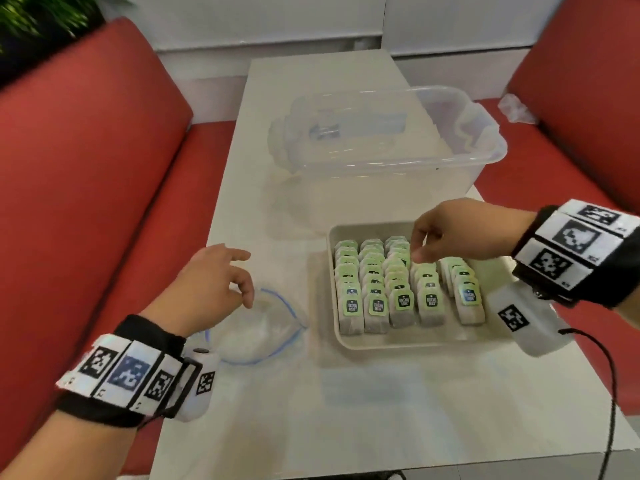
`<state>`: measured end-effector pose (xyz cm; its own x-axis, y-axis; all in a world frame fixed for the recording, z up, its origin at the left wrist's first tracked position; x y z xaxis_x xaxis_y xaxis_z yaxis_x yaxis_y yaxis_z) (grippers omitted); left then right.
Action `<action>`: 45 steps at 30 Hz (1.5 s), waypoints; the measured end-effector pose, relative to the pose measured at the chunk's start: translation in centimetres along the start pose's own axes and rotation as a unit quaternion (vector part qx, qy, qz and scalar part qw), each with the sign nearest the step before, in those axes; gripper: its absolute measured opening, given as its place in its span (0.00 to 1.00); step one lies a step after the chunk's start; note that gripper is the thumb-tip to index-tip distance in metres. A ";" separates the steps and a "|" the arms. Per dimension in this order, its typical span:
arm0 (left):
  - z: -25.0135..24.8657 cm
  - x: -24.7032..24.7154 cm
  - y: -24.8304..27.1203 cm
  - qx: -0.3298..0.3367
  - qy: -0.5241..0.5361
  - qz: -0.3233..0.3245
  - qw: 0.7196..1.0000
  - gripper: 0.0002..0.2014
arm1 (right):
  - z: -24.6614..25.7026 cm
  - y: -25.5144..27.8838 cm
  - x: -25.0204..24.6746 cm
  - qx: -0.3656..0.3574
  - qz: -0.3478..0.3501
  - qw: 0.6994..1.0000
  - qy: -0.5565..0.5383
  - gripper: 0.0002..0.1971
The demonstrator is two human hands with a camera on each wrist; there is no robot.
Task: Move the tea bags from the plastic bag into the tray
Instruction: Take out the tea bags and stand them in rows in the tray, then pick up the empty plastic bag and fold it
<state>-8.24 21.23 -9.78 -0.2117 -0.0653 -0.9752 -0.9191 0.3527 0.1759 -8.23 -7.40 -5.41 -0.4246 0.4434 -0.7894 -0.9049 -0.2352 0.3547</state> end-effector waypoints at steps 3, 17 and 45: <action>1.5 3.2 2.6 -0.024 -0.036 0.121 0.992 0.08 | 2.0 1.8 0.7 -0.008 -0.030 0.998 -0.057 0.05; 1.9 6.0 4.8 -0.045 0.529 0.116 0.839 0.46 | 10.5 3.2 9.7 -0.021 -0.172 0.933 -0.316 0.19; -0.8 1.5 5.8 -0.009 0.663 -0.007 0.748 0.18 | 10.6 5.2 9.3 -0.046 -0.447 0.788 -0.420 0.17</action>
<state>-14.11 22.45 -10.11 -0.3349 -0.9422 0.0132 -0.9261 0.3317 0.1799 -17.14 4.63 -5.61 0.4775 0.8751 -0.0790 -0.8639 0.4511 -0.2240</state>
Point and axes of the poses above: each hand's wrist, its own y-axis away from the middle knuckle, its own x-axis out of the palm, z = x × y, the point moved 10 cm from there along -y, towards the middle knuckle, and after that the axes turned 13 degrees about -y, right-handed, at the moved point
